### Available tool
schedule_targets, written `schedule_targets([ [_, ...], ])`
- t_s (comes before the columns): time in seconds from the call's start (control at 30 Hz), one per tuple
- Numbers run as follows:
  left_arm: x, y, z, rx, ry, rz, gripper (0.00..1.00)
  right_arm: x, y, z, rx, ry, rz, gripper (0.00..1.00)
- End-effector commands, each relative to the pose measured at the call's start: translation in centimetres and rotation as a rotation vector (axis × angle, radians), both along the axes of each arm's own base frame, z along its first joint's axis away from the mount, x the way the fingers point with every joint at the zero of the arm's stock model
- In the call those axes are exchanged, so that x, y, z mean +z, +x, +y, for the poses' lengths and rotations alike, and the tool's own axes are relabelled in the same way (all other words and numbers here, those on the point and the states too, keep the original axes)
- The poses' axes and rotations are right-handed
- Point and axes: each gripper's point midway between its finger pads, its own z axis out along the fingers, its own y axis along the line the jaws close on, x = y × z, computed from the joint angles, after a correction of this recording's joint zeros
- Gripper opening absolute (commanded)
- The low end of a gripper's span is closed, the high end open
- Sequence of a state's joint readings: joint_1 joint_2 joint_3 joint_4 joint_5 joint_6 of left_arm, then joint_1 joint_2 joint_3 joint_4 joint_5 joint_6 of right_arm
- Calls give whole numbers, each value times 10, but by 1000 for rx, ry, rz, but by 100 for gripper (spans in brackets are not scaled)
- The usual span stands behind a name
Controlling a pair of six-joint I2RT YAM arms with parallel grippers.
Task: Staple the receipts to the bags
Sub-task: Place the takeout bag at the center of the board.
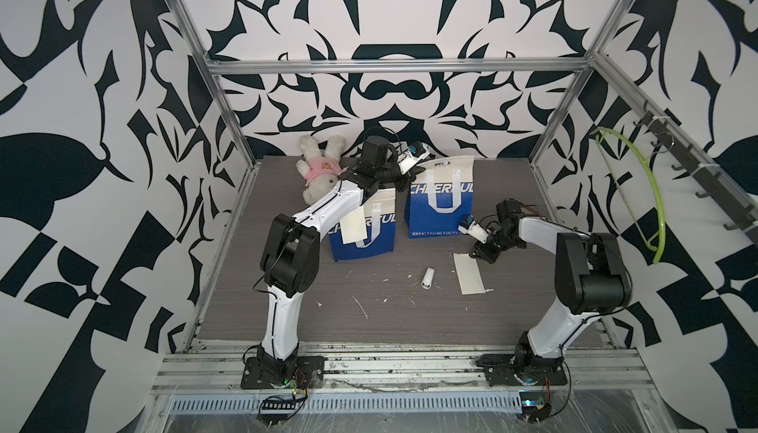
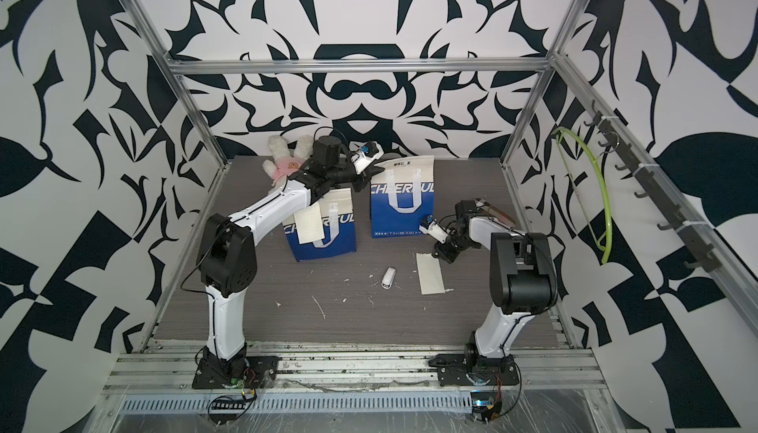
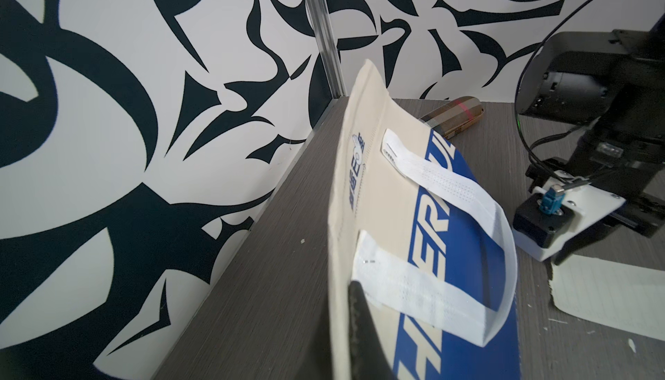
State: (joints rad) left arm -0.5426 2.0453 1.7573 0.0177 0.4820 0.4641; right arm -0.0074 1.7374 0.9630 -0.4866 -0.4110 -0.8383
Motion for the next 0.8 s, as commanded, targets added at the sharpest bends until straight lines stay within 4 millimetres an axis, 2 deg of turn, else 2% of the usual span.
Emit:
schedule_targets([
  [0.0,-5,-4,4,1,29,22,0,2,-9,7,30,13,20,7],
  [0.1,-5,-5,4,0,30,23,0,7,-11,7,31,11,13,0],
  [0.23,-5,-7,4,-7,31,23,0,22,-15,10,31,27,-24,0],
  [0.33,-10,-14,4,-46,45,28,0,44,-17,14,30,45,-95,0],
  [0.43,-15,-26,2,-114,68,32,0,83,-21,21,50,83,-227,0],
  [0.6,-16,-47,2,-228,86,51,0,160,-19,29,92,98,-509,0],
  [0.73,-17,-60,3,-293,76,72,0,200,-10,33,122,41,-649,0],
  [0.77,-16,-63,3,-306,74,74,4,207,-7,34,127,16,-671,0],
])
